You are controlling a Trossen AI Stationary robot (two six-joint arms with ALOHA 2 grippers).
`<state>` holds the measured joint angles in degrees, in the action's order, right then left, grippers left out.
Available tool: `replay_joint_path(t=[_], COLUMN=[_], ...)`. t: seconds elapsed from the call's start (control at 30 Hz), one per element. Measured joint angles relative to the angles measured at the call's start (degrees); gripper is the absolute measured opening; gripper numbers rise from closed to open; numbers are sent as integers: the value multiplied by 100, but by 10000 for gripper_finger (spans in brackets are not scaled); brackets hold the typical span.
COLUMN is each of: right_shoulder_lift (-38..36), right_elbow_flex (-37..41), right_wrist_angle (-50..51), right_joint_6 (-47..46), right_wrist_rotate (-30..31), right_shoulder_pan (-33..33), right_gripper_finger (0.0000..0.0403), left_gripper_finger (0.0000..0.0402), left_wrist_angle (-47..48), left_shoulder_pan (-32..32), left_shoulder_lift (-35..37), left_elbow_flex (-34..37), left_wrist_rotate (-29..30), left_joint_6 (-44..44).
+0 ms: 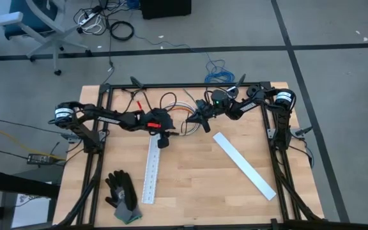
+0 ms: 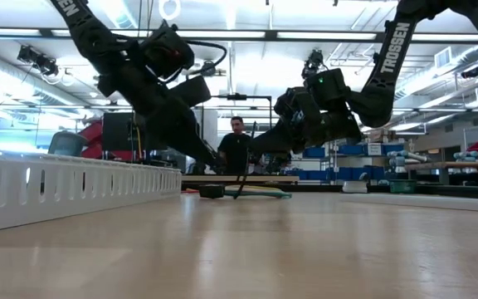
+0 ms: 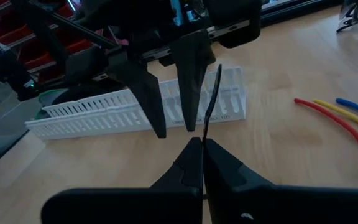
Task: Ziptie cables
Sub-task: Wrap the cable wires with the black zip tie
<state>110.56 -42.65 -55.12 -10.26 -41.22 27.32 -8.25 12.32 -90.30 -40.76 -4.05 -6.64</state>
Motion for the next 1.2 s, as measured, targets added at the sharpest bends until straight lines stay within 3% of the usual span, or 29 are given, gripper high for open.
replay_joint_path(t=[0.43,0.63,0.8,0.93,1.13,1.2], right_shoulder_lift=[-4,-6,-7,-7,-7,-9], right_elbow_flex=[-4,-4,-4,-4,-4,-4], right_wrist_angle=[-8,-4,-6,-6,10,100], right_joint_6=[9,37,115,136,105,126], right_wrist_rotate=[-23,-62,-63,-63,-65,-65], right_shoulder_pan=[-162,-162,-162,-160,-160,-156], right_gripper_finger=[0,0,0,0,0,0], left_gripper_finger=[182,182,179,152,50,45], left_wrist_angle=[517,675,784,717,690,721], left_shoulder_pan=[-48,-44,-44,-42,-46,-44], left_shoulder_lift=[-815,-833,-962,-1095,-1115,-1079], left_elbow_flex=[-745,-738,-736,-740,-742,-753], left_wrist_rotate=[-161,-337,-103,122,101,31], left_joint_6=[415,216,113,123,148,232])
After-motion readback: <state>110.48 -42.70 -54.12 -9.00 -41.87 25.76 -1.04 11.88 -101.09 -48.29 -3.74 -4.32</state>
